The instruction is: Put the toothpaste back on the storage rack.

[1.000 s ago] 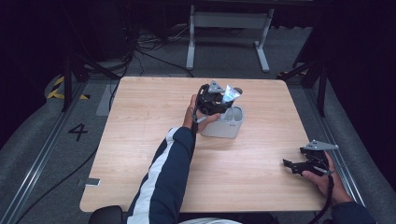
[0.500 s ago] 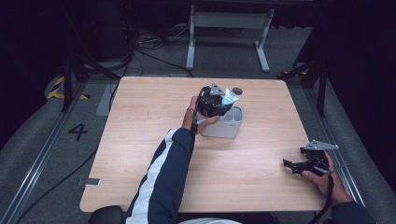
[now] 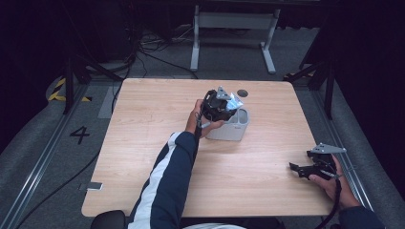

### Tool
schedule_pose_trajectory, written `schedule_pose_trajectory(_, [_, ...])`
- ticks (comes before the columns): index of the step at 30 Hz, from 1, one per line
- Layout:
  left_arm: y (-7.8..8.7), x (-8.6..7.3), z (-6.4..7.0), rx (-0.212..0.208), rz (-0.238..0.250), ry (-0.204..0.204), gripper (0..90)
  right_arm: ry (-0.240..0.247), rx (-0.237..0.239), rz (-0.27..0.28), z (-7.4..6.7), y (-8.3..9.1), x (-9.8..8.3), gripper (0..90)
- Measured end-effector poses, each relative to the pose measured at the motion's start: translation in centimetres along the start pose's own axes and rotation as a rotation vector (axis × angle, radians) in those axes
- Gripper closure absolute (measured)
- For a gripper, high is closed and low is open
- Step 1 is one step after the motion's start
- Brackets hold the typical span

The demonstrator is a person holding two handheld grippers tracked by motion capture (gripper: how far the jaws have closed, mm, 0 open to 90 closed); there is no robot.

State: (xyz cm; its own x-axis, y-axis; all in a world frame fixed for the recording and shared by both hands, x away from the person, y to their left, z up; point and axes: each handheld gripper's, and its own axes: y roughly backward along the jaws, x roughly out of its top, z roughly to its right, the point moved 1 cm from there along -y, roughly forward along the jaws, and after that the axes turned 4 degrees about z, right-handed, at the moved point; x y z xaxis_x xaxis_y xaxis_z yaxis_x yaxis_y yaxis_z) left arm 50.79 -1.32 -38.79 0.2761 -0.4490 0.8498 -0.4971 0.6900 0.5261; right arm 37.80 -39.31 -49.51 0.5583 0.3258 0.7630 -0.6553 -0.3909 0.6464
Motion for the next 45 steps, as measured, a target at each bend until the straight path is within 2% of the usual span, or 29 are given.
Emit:
schedule_pose_trajectory(5, [-0.14, -0.25, 0.14, 0.002, -0.03, -0.01, 60.6, 0.0, 0.0, 0.0, 0.0, 0.0, 0.0, 2.8])
schedule_pose_trajectory(12, [-0.57, -0.79, 0.2, 0.017, -0.084, -0.044, 60.7, 0.0, 0.0, 0.0, 0.0, 0.0, 0.0, 2.9])
schedule_pose_trajectory(35, [-0.56, -0.83, 0.29, 0.028, -0.108, -0.05, 56.6, 0.002, 0.002, 0.001, -0.01, 0.0, 0.0, 2.8])
schedule_pose_trajectory(39, [-0.5, -0.86, 0.18, 0.037, -0.107, -0.043, 51.3, 0.001, 0.002, 0.001, -0.02, 0.0, 0.0, 2.8])
schedule_pose_trajectory(45, [-0.08, -0.85, 0.05, 0.034, -0.104, -0.039, 48.7, 0.002, 0.003, 0.001, -0.03, 0.0, -0.01, 2.8])
